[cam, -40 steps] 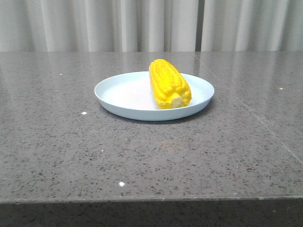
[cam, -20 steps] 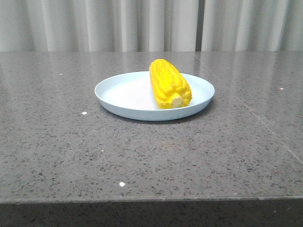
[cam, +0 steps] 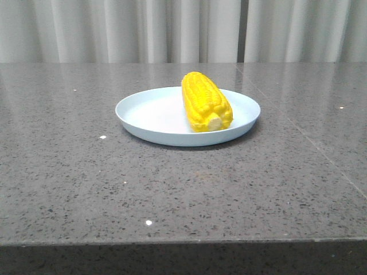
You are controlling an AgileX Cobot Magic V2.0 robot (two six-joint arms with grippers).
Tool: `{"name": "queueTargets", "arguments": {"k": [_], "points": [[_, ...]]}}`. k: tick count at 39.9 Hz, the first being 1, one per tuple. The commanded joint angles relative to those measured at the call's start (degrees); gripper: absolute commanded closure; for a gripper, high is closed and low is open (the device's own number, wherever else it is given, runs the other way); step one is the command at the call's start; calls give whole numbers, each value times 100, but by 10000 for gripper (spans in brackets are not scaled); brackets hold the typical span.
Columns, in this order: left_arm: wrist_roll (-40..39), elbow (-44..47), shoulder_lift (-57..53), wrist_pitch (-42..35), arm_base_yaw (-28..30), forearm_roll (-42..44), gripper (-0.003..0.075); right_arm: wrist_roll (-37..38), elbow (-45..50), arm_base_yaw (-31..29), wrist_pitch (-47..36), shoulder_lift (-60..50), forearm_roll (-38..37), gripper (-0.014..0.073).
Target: Place corn on plate with both arms
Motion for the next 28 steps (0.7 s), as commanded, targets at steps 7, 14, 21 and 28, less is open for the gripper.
{"name": "queueTargets", "arguments": {"k": [7,14,21,28], "points": [[-24,704,-132,-1243,581,-26,741,-59,-139,-30,-479,54,-88,663],[-24,1601,-132,-2092,635,-26,741,-59,-139,-30,-479,54,-88,663],[-24,1927,-132,-1948,635,-26,741,-59,-139,-30,-479,54,-88,663],[-24,1953,-122,-1954,635,-26,741,-59,-139,-30,-479,54,-88,663]]}}
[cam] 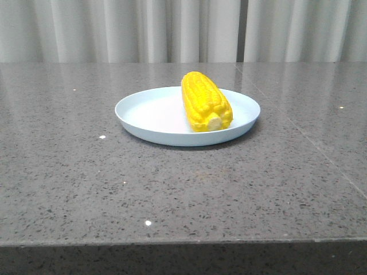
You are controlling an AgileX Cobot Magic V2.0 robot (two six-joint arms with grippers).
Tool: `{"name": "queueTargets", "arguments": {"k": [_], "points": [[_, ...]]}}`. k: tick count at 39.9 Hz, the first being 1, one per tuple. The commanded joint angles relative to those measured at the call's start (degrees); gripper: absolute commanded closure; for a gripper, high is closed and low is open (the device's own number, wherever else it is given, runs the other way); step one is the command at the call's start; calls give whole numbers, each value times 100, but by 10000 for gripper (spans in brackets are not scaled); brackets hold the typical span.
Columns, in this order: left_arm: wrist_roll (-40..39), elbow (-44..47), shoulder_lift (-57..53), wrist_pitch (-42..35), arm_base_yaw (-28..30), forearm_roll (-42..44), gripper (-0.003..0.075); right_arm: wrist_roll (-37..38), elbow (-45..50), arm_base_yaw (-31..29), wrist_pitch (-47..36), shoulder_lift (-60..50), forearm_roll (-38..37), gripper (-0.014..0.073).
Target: Place corn on plate with both arms
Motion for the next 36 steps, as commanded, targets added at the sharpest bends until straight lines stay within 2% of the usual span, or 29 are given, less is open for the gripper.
{"name": "queueTargets", "arguments": {"k": [1,36], "points": [[-24,26,-122,-445,8,-26,741,-59,-139,-30,-479,54,-88,663],[-24,26,-122,-445,8,-26,741,-59,-104,-30,-491,55,-148,663]]}}
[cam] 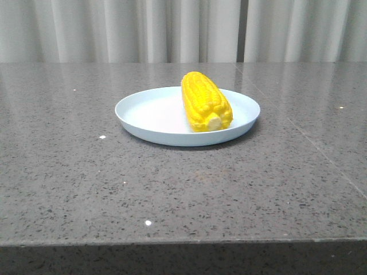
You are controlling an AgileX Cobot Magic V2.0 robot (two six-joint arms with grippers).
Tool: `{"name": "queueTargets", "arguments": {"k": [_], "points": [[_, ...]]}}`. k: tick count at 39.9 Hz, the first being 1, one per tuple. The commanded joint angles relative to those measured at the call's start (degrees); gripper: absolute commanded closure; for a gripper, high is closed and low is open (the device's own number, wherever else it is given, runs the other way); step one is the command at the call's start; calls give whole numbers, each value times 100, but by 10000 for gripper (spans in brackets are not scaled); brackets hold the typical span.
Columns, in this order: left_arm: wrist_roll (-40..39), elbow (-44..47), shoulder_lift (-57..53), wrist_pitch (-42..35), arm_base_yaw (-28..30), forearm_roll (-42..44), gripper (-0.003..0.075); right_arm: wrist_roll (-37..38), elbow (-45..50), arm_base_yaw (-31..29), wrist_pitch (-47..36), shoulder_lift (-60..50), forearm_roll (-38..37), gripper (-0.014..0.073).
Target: Place corn on plate with both arms
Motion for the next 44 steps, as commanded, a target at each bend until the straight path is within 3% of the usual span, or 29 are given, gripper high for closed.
{"name": "queueTargets", "arguments": {"k": [1,11,18,23,44], "points": [[-24,26,-122,-452,8,-26,741,-68,-66,-36,-508,55,-180,663],[-24,26,-122,-452,8,-26,741,-1132,935,-200,-1134,-171,633,663],[-24,26,-122,-452,8,-26,741,-1462,1892,-487,-1816,-664,1351,663],[-24,26,-122,-452,8,-26,741,-1462,2308,-505,-1999,-888,1367,663],[-24,26,-122,-452,8,-26,741,-1462,2316,-493,-1935,-882,1339,663]]}}
